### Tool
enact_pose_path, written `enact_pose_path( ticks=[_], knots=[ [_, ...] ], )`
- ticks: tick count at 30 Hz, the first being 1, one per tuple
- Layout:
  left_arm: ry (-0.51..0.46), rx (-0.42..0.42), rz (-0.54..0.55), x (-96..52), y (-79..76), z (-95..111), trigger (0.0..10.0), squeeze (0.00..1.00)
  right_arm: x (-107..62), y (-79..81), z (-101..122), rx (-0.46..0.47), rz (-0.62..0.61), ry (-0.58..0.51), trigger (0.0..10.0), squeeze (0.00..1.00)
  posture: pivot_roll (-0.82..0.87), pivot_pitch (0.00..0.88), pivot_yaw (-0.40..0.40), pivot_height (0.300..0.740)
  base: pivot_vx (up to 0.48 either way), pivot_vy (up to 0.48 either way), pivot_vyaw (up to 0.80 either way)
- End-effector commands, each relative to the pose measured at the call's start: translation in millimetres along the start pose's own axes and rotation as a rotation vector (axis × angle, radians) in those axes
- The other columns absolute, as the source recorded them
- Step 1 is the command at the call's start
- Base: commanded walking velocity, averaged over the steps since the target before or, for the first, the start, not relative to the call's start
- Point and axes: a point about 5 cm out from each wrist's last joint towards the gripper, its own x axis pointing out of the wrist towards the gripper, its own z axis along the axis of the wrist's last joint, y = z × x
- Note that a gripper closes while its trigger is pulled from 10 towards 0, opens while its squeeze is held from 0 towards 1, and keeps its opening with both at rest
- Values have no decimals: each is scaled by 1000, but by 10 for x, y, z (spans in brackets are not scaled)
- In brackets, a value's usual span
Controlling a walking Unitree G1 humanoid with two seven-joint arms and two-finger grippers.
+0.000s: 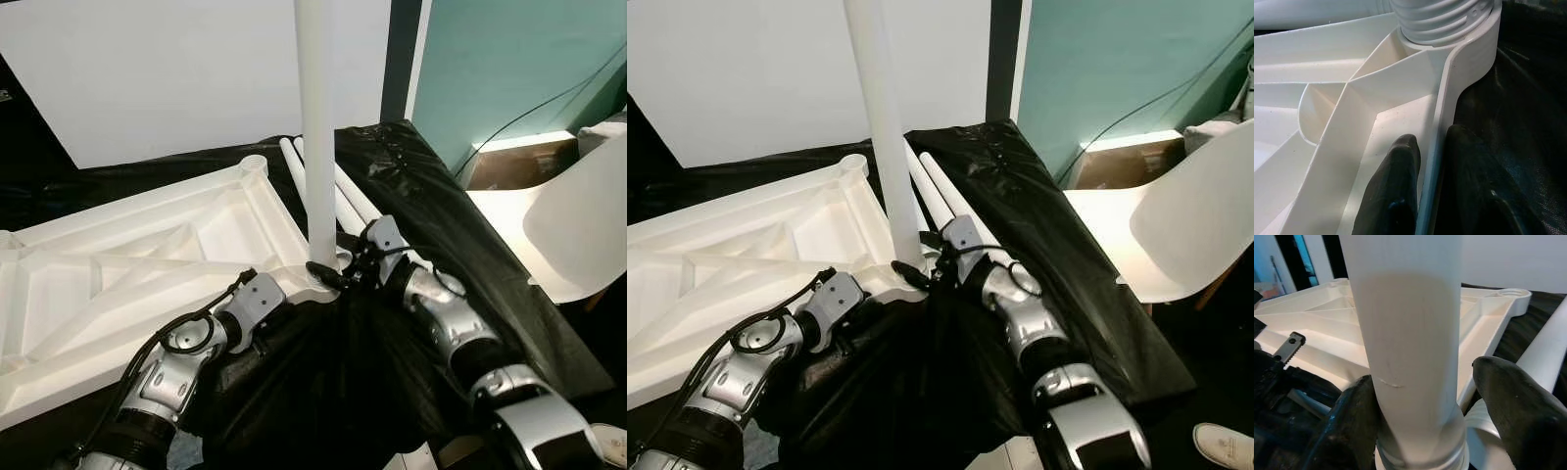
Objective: Building children table
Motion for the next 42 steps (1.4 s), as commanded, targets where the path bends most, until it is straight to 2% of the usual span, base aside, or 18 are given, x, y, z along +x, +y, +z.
enact_pose_path(
  ticks=[1, 7, 14, 16, 17, 18, 19, 21, 23, 29, 34, 35, 37, 38, 39, 40, 41, 42],
  knots=[
    [75, -35, -140, -17, -205, -212, 10000, 0, -51, -88, -3, 5, 11, 36, 0, 0, 17, 0, 40, 740, 0, 0, 0],
    [77, -32, -142, -24, -213, -210, 10000, 0, -57, -82, -26, 27, 71, 64, 0, 0, 23, 0, 43, 740, 0, 0, 0],
    [84, -28, -137, -41, -206, -220, 10000, 0, -103, -107, -78, 90, 61, 71, 0, 0, 25, 0, 35, 740, 0, 0, 0],
    [85, -29, -132, -37, -209, -223, 10000, 0, -112, -28, -148, 161, 14, 55, 0, 0, 31, 0, 27, 740, 0, 0, 0],
    [83, -33, -127, -33, -212, -221, 10000, 0, -106, 58, -208, 191, -104, 24, 0, 0, 35, 0, 18, 740, 0, 0, 0],
    [83, -33, -127, -33, -212, -221, 10000, 0, -106, 58, -208, 191, -104, 24, 0, 0, 35, 0, 18, 740, 0, 0, 0],
    [82, -36, -124, -30, -214, -219, 10000, 0, -110, 113, -244, 211, -192, 4, 0, 0, 35, 0, 18, 740, 0, 0, 0],
    [80, -39, -122, -29, -228, -218, 10000, 0, -145, 249, -249, 193, -388, -73, 0, 0, 41, 0, 23, 740, 0, 0, 0],
    [80, -43, -129, -34, -243, -221, 10000, 0, -186, 304, -231, 167, -489, -97, 0, 0, 38, 0, 26, 740, 0, 0, 0],
    [84, -43, -138, -53, -248, -237, 10000, 0, -305, 159, -286, 151, -599, -58, 0, 0, 30, 0, 29, 740, 0, 0, 0],
    [84, -47, -134, -58, -227, -235, 10000, 0, -304, 247, -319, 155, -563, -27, 0, 0, 28, 0, 32, 740, 0, 0, 0],
    [85, -52, -132, -56, -224, -236, 10000, 0, -275, 286, -324, 158, -537, -15, 4235, 0, 28, 0, 32, 740, 0, 0, 0],
    [86, -55, -130, -54, -222, -236, 10000, 0, -254, 307, -325, 160, -520, -8, 4235, 0, 24, 0, 36, 740, 0, 0, 0],
    [88, -54, -131, -51, -223, -239, 10000, 0, -231, 317, -321, 158, -490, -5, 10000, 157, 25, 0, 35, 740, 0, 0, 0],
    [88, -54, -131, -51, -223, -239, 10000, 0, -231, 317, -321, 158, -490, -5, 10000, 157, 25, 0, 35, 740, 0, 0, 0],
    [88, -54, -132, -48, -222, -239, 10000, 0, -216, 317, -307, 166, -458, -12, 10000, 1000, 25, 0, 34, 740, 0, 0, 0],
    [87, -53, -131, -46, -217, -237, 10000, 0, -198, 299, -280, 162, -391, -17, 10000, 1000, 23, 0, 34, 740, 0, 0, 0],
    [87, -53, -131, -46, -217, -237, 10000, 0, -198, 299, -280, 162, -391, -17, 10000, 1000, 23, 0, 34, 740, 0, 0, 0]
  ],
)
